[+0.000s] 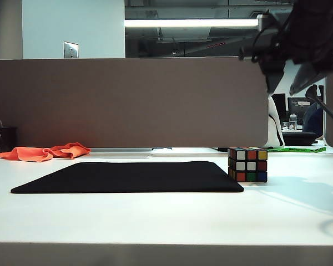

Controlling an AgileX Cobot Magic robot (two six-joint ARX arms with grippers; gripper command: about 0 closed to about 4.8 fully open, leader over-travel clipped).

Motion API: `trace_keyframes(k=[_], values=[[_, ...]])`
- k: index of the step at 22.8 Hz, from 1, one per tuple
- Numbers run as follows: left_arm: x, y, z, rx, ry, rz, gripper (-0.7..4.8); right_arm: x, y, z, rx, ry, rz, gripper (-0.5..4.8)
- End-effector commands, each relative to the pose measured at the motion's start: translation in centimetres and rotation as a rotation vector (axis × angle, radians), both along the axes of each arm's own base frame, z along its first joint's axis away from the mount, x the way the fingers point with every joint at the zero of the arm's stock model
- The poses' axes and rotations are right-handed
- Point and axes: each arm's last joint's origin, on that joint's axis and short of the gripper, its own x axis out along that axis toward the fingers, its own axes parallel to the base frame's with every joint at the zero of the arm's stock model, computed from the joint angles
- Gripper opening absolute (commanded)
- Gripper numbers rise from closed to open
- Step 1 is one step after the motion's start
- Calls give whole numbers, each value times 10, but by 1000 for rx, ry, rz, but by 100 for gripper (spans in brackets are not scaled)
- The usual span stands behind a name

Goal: Pick up the cube on the right side of the mouse pad, then place it in the center of the mouse pad.

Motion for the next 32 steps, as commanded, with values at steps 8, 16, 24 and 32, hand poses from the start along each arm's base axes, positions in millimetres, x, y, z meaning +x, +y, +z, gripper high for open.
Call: trace_keyframes(k=[8, 16, 24, 32], values=[[0, 1, 1, -4, 11, 45, -6, 29, 15, -32, 70, 46, 23, 478], [0, 1, 0, -4, 15, 53, -6, 47, 24, -44, 61, 80, 25, 478], [0, 1, 0, -4, 23, 53, -6, 63, 31, -45, 48, 109, 24, 478], [0, 1, 0, -4, 22, 52, -6, 70, 34, -63, 25, 178, 27, 478]])
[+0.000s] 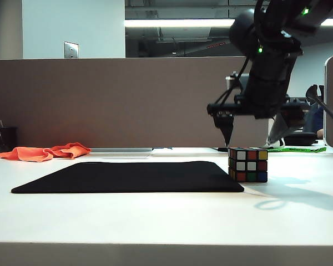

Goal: Pick up the cube on the right side of the mouse pad, then place it in the center of the mouse pad.

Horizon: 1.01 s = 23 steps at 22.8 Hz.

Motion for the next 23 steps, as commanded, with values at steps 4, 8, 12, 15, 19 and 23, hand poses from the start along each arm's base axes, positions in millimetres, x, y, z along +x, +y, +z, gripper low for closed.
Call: trace_keyframes(k=[4, 8, 12, 15, 19, 23], values=[[0, 0, 3, -3, -10, 1, -6, 2, 1, -7, -9, 24, -4, 478], [0, 0, 3, -3, -10, 1, -6, 4, 2, -10, -12, 30, -4, 478], [0, 0, 3, -3, -10, 1, -6, 4, 2, -10, -12, 29, -4, 477], [0, 0, 2, -3, -9, 1, -6, 4, 1, -11, -13, 32, -7, 477], [0, 0, 3, -3, -10, 1, -6, 5, 0, -10, -12, 29, -9, 477], [0, 0, 3, -4, -9, 1, -6, 6, -4, -11, -12, 32, -19, 477]])
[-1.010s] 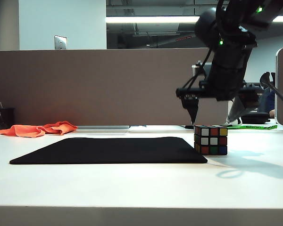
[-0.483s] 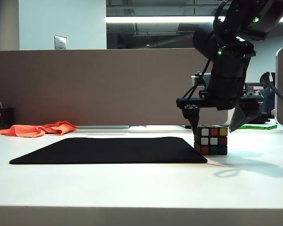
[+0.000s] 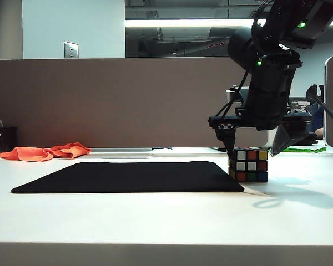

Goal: Pick up the cube on the right side of the mouse pad, then place it in the center of the mouse pad.

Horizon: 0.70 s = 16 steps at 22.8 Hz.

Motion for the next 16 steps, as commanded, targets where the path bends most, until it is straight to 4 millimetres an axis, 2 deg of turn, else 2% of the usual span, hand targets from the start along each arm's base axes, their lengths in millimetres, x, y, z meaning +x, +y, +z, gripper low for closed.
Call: trace_keyframes(k=[1, 7, 12, 14, 16], values=[[0, 0, 3, -3, -12, 0, -6, 2, -2, 3, 7, -14, -11, 477], [0, 0, 3, -4, -12, 0, -6, 5, -3, -10, 3, 32, -6, 477], [0, 0, 3, -4, -12, 1, -6, 6, -2, -13, 4, 38, -3, 471], [0, 0, 3, -4, -12, 1, -6, 6, -2, -13, 4, 37, -3, 448], [0, 0, 3, -4, -11, 1, -6, 6, -2, -13, 4, 39, -2, 389]])
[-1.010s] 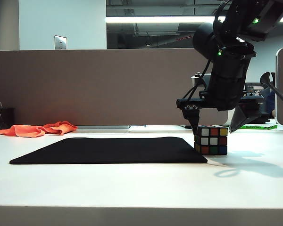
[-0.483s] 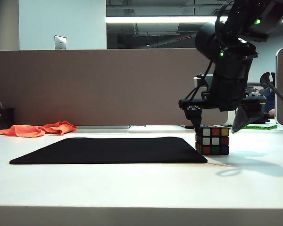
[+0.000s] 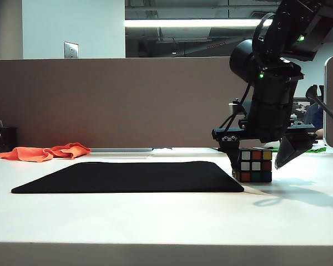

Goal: Pick up the cube on the right side of the mouse pad, then place it in the center of the mouse pad.

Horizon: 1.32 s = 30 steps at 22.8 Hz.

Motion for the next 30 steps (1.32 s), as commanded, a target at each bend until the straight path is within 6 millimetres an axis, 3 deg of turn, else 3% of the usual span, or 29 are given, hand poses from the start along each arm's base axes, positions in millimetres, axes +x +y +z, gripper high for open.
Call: trace_keyframes(k=[1, 5, 13, 17, 22, 30], values=[[0, 0, 3, -3, -13, 1, -6, 1, 1, 4, 12, -18, -1, 351], [0, 0, 3, -3, -13, 1, -6, 1, 1, 4, 12, -19, -1, 243], [0, 0, 3, -3, -12, 1, -6, 5, 3, 13, 37, -69, 3, 241], [0, 0, 3, -3, -12, 1, -6, 12, 10, 35, 67, -116, 19, 242], [0, 0, 3, -3, -12, 2, -6, 14, 37, 66, 116, -177, 90, 243], [0, 0, 3, -4, -12, 2, -6, -3, 89, 86, 188, -284, 221, 271]])
